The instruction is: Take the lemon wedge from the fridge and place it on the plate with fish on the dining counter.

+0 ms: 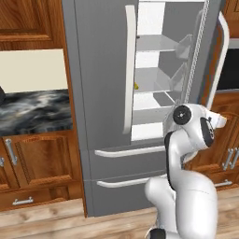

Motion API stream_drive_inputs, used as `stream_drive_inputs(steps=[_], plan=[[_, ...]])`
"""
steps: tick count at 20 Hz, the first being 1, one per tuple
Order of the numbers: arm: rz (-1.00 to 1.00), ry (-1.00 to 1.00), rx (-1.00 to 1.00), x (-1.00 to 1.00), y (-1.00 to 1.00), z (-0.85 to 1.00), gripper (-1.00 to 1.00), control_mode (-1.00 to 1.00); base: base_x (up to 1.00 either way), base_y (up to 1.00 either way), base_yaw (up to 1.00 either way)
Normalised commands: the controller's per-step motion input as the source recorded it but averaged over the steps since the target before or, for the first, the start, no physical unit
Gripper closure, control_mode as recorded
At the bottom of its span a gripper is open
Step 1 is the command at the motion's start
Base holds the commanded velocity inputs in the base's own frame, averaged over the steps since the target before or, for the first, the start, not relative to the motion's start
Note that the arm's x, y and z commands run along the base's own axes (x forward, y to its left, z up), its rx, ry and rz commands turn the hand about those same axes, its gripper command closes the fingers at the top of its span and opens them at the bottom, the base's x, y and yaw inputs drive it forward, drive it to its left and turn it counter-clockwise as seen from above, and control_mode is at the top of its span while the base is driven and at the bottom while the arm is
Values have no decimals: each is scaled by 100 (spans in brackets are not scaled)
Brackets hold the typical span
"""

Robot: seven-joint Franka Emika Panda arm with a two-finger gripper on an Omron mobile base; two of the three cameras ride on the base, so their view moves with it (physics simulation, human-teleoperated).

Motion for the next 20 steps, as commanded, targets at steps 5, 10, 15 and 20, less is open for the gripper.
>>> stream_drive_inputs(steps=[5,10,15,20], plan=[[-33,-11,2,-71,84,81,-100,-100,0,0,0],[-57,-5,0,-22,99,64,-100,-100,0,0,0],[-70,1,0,69,63,27,-100,-100,0,0,0],[-26,14,6,100,-26,14,-100,-100,0,0,0]])
